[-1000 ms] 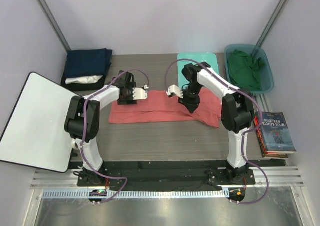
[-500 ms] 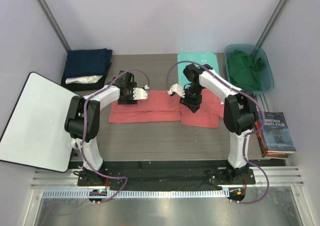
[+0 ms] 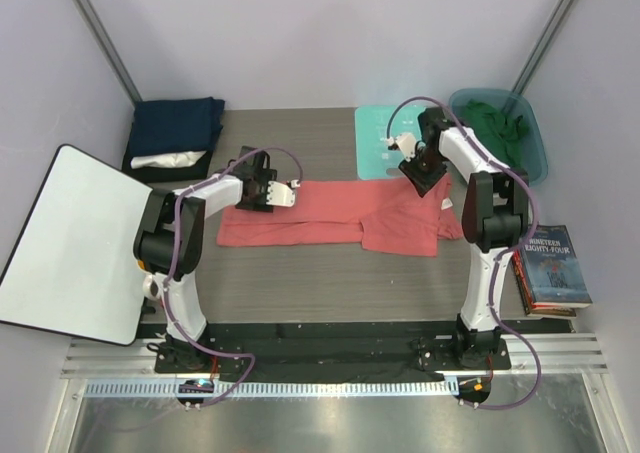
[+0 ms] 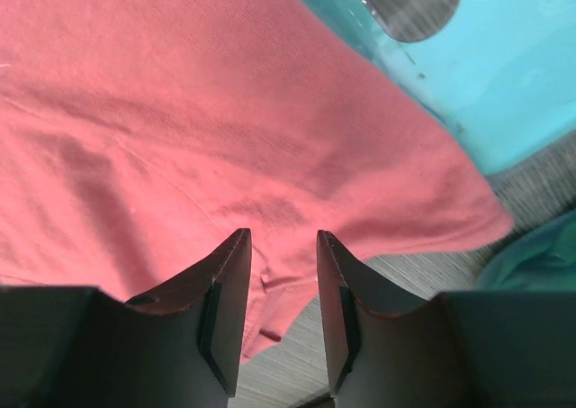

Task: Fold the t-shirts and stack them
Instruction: Fold the tshirt

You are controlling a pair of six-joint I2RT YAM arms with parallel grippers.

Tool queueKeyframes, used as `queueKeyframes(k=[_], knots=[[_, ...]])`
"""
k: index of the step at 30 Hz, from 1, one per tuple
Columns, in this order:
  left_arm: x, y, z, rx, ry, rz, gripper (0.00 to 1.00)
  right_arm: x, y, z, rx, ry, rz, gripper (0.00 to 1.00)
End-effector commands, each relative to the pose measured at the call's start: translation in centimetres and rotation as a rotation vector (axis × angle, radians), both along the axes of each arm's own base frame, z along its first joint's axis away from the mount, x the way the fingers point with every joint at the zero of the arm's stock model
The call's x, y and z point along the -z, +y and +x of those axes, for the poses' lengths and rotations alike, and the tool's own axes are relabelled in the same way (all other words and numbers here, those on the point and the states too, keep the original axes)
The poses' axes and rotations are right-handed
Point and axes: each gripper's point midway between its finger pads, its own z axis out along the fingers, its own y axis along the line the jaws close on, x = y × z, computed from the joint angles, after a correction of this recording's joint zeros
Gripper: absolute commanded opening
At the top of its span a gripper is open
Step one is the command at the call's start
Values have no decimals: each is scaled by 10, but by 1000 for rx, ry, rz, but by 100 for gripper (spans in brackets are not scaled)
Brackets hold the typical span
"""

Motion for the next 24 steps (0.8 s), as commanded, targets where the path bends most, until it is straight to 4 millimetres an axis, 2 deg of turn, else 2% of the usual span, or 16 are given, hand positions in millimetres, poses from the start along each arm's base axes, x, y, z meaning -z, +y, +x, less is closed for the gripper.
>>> queueKeyframes(k=[1,6,9,10,13,17,19,22,24], knots=[[34,3,-9,80,58,50,69,13,0,-1,33,23,15,41],[47,7,-18,130,91,94,68,36,1,-4,26,75,20,40],[50,3,-28,197,110,105,68,44,2,6,30,71,18,40],[45,1,-29,226,103,106,68,45,0,10,34,62,8,40],[45,-9,-48,298,156,76,68,43,-3,31,45,9,-9,40],[31,-23,-81,429,232,27,69,36,-3,57,54,-55,-23,39],[30,-28,-100,481,288,12,69,38,-1,64,57,-69,-23,39],[19,-49,-125,586,329,-26,70,42,4,73,36,-93,-32,39],[13,-61,-134,625,335,-50,71,43,9,80,15,-112,-41,39]])
